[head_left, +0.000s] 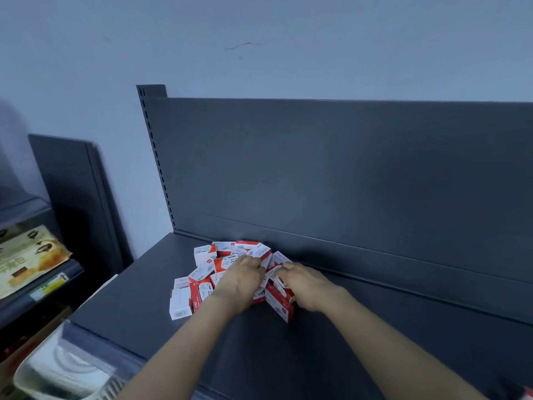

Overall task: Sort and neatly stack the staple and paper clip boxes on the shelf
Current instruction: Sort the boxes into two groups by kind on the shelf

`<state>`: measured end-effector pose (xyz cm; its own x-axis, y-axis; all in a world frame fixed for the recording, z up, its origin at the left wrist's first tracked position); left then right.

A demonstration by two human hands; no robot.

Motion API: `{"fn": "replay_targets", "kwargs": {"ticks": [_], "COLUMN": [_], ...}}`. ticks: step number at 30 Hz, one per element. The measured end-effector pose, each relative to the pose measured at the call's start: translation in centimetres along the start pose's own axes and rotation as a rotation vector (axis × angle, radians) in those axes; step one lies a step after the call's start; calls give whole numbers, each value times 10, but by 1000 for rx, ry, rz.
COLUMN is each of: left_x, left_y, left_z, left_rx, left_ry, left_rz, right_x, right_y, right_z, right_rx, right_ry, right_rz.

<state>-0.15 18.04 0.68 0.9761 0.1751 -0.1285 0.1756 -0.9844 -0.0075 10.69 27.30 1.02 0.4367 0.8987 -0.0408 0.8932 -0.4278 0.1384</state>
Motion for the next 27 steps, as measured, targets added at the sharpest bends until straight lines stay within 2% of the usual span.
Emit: {"fn": "replay_targets", "kwargs": {"ticks": [3,6,10,13,17,27], "left_x": [-1,4,32,69,144,384], "left_y": [4,6,0,-14,-36,-73], "left_z": [-8,-26,-58,-80,-102,-127], "left_rx": [65,197,392,487,531,473], "left_ry": [119,300,504,566,646,838], "left_rz": [-86,-184,-210,-158,-31,241], "right_x": [5,11,27,51,98,250], "right_y": [8,25,63,99,162,357], "right_z": [-3,-14,-39,-55,-64,-38], "right_rx": [72,158,265,345,431,443], "right_ry": [-49,-146,-258,-293,-310,-278], "right_rz": [72,143,241,330,456,752]}}
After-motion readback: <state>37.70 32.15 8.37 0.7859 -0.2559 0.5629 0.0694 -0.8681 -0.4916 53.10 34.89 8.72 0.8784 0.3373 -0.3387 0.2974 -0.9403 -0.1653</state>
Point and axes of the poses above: each hand's wrist, its own y-axis away from the middle knuckle, its own z-axis out of the palm, x = y × z, the point moved 2 cm from there along -y, towards the middle knuckle, and after that the axes turned 5 degrees about z, right-handed, at the moved point
